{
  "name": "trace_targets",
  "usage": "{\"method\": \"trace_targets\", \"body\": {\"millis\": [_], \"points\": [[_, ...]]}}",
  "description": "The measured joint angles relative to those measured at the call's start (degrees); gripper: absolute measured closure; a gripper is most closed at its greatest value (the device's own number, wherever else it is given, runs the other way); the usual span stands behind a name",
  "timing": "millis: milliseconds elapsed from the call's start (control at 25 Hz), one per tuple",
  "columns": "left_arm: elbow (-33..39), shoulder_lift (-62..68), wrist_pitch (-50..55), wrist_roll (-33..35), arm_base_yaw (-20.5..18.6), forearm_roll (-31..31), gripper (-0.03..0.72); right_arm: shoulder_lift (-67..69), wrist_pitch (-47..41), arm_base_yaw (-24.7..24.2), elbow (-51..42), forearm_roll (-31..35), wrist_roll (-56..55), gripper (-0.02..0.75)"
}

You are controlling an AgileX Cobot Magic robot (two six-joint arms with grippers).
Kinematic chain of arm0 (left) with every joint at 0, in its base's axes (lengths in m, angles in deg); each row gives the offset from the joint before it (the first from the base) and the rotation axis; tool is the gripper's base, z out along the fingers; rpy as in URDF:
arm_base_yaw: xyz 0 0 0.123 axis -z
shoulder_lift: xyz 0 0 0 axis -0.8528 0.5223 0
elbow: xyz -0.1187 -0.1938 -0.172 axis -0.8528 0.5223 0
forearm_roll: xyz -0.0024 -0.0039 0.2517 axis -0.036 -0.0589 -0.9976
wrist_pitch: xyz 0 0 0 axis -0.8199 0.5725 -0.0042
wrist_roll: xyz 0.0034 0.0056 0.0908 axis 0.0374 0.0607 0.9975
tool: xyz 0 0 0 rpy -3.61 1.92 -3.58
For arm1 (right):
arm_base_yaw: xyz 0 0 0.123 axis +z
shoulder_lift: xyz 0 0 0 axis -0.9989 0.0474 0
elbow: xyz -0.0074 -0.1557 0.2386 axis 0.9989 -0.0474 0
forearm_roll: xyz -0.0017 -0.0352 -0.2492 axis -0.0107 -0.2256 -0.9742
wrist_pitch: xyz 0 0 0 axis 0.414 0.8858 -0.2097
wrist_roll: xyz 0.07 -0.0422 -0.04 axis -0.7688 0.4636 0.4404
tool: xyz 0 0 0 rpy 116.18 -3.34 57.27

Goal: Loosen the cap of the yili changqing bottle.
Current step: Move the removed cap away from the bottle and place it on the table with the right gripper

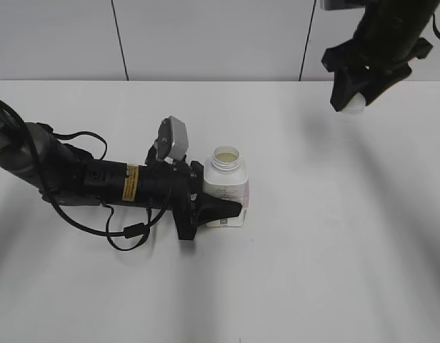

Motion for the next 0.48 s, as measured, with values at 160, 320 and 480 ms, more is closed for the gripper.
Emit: {"method": "trace_targets", "body": {"millis": [160,320,480], "points": [[0.0,0.0,0.0,0.0,0.0,0.0,0.323,0.0,1.4,-3.3,-6.1,0.8,-1.4,0.351],[0.0,0.0,-0.1,0.0,0.0,-0.5,0.323,0.0,7.6,-4.9,-13.0,0.9,-2.6,0.351],[0.0,0.0,-0.2,0.0,0.0,-0.8,0.323,0.0,13.3,-5.4,-19.0,0.8,-3.0,0.351]]}}
